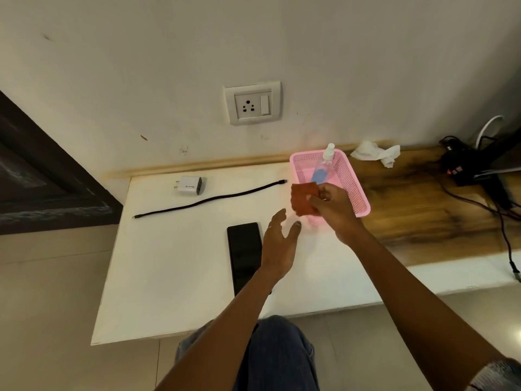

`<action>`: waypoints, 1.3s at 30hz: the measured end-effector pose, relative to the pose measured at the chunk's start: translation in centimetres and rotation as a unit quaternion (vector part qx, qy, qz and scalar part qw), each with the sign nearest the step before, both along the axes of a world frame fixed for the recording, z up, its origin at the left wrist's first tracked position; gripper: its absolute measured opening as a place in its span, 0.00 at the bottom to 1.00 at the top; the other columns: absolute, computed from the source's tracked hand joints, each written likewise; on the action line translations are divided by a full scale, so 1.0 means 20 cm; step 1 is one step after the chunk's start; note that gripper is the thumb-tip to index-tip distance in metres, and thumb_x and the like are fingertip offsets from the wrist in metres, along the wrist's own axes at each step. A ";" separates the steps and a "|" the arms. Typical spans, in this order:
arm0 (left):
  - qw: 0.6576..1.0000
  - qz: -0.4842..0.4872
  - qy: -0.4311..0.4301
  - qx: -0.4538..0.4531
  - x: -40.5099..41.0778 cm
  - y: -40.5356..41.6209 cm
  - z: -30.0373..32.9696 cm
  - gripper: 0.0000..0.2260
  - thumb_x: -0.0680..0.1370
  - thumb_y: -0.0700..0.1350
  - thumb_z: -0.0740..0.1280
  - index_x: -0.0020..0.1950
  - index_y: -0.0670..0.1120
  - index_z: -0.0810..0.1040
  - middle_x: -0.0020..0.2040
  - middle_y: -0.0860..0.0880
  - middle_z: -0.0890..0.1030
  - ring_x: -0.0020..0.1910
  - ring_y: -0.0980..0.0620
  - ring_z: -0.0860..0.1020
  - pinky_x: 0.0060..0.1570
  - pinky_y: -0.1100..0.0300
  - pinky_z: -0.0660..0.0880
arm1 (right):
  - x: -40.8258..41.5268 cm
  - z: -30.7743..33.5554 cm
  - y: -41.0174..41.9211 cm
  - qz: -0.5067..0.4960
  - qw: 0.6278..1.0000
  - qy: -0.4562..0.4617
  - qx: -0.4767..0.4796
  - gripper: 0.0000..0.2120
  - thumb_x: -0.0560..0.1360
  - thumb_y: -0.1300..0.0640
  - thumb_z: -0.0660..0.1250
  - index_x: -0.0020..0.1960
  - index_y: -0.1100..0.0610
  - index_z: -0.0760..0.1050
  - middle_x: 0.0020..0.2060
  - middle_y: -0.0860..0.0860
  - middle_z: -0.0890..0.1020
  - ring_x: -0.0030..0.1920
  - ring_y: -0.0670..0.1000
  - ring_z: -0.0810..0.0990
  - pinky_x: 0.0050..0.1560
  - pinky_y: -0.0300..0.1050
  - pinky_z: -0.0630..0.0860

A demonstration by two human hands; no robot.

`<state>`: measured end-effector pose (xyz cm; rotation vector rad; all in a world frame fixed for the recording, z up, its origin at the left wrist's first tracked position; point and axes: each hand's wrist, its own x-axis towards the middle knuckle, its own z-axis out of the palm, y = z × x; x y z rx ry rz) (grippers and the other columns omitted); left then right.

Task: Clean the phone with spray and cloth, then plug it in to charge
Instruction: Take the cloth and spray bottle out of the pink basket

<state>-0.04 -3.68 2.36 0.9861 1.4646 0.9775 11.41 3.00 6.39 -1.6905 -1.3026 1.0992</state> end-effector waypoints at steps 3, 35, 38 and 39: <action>0.978 0.048 -0.179 -0.095 -0.03 -0.04 0.06 0.17 0.80 0.50 0.61 0.68 0.46 0.68 0.65 0.45 0.74 0.59 0.48 0.74 0.61 0.53 0.67 | -0.02 0.04 -0.14 0.069 0.991 0.107 -0.050 0.02 0.77 0.60 0.64 0.50 0.57 0.73 0.46 0.53 0.81 0.43 0.51 0.81 0.36 0.36 0.80; 0.990 0.022 0.122 -0.062 -0.07 -0.11 -0.03 0.17 0.80 0.44 0.62 0.69 0.49 0.70 0.70 0.44 0.68 0.66 0.46 0.71 0.63 0.51 0.73 | 0.05 -0.03 -0.10 -0.089 0.979 -0.139 0.118 0.06 0.75 0.65 0.63 0.49 0.62 0.77 0.47 0.57 0.82 0.48 0.55 0.80 0.50 0.44 0.76; 0.990 0.023 0.125 -0.053 -0.11 -0.07 -0.05 0.17 0.80 0.42 0.61 0.70 0.48 0.69 0.70 0.43 0.68 0.65 0.47 0.72 0.60 0.55 0.73 | 0.07 -0.01 0.11 -0.095 0.976 -0.163 0.105 0.10 0.75 0.61 0.65 0.56 0.62 0.74 0.53 0.57 0.80 0.53 0.55 0.78 0.54 0.45 0.74; 0.991 0.024 0.123 -0.048 -0.12 -0.06 -0.06 0.18 0.80 0.41 0.61 0.70 0.47 0.69 0.70 0.43 0.68 0.64 0.48 0.72 0.59 0.57 0.72 | 0.07 -0.01 0.17 -0.092 0.978 -0.162 0.094 0.13 0.75 0.60 0.66 0.59 0.61 0.72 0.55 0.57 0.79 0.54 0.55 0.77 0.55 0.46 0.74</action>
